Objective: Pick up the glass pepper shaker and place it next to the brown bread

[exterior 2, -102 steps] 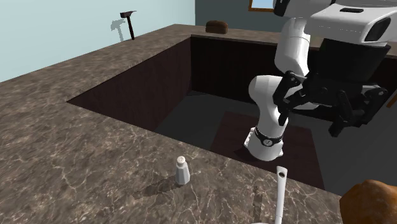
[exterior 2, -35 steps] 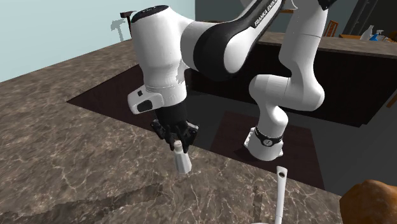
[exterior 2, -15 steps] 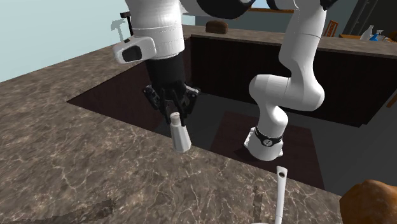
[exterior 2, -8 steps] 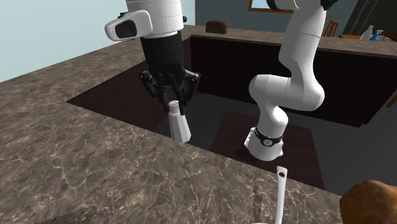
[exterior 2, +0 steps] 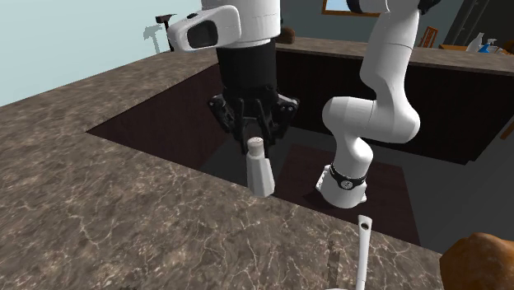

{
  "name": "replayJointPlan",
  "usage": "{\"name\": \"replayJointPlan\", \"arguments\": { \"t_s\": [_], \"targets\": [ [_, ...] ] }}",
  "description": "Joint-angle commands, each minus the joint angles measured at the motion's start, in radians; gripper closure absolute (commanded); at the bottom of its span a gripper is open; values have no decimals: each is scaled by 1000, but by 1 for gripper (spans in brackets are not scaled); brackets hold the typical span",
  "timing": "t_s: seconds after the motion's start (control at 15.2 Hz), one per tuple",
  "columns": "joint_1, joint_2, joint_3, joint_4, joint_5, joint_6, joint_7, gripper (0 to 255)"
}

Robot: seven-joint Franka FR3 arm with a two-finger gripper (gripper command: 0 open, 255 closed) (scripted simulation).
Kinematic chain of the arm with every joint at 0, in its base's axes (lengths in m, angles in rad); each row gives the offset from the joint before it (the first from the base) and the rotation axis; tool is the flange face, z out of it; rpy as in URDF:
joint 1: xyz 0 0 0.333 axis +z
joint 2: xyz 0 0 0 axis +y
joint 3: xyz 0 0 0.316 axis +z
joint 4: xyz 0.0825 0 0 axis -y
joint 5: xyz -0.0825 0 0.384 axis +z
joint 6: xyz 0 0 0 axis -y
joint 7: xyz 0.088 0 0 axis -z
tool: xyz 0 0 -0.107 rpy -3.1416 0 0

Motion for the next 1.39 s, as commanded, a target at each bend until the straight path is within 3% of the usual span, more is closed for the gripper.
{"name": "replayJointPlan", "arguments": {
  "t_s": [0.0, 0.66, 1.32],
  "targets": [
    [11, -24, 40, -23, 10, -1, 52, 255],
    [85, -61, 236, -87, 96, 27, 298, 255],
    [171, 12, 416, -41, 183, 71, 530, 255]
  ]
}}
